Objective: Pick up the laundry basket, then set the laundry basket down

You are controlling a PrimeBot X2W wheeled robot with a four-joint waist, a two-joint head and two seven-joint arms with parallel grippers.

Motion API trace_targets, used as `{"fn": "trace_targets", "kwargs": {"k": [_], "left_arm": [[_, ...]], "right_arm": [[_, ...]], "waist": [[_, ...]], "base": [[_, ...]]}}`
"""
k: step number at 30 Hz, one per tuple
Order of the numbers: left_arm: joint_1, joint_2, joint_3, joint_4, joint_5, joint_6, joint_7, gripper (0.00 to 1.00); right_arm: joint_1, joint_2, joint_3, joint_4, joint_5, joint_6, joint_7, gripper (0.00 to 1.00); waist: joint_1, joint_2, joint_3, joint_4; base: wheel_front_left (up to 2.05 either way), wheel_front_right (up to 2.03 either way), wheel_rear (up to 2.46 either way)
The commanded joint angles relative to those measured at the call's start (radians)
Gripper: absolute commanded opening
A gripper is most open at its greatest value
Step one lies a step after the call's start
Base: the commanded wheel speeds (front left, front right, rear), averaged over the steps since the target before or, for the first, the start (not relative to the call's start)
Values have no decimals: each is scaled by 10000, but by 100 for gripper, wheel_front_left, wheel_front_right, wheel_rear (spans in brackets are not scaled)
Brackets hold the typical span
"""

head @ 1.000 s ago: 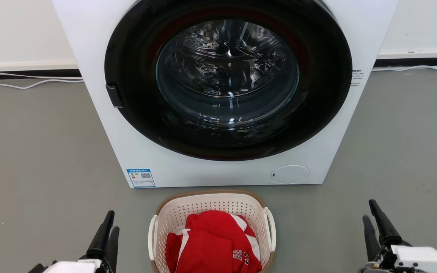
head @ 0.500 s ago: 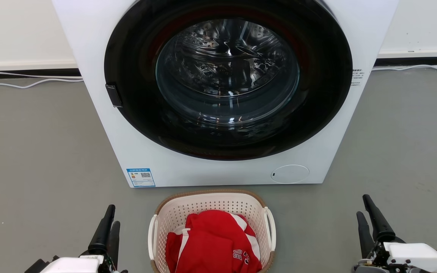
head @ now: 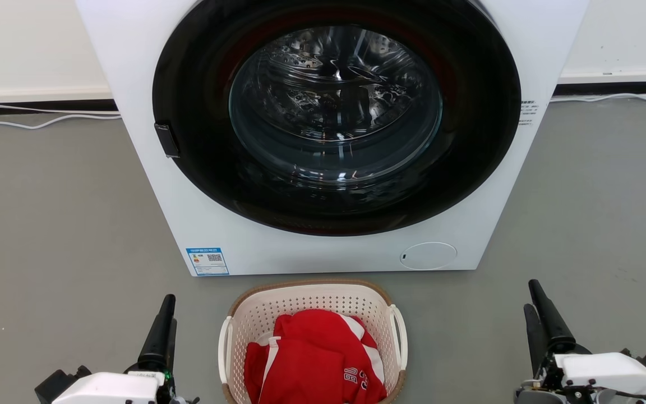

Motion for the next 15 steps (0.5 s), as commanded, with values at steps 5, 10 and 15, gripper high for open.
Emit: {"fn": "trace_targets", "kwargs": {"k": [5, 10, 15], "left_arm": [[-509, 71, -2, -448, 664, -49, -220, 100], [-535, 78, -90, -564, 1259, -55, -369, 100], [-559, 86, -155, -675, 1939, -62, -518, 100]], "right_arm": [[-638, -144, 263, -497, -794, 2, -274, 100], [-691, -224, 449, -588, -1571, 2, -421, 100], [-744, -271, 626, -676, -2342, 2, -568, 100]], "waist": [[-2, 0, 19, -5], [-2, 0, 33, -7], [-2, 0, 50, -14]], "base": [[0, 0, 0], [0, 0, 0], [0, 0, 0]]}}
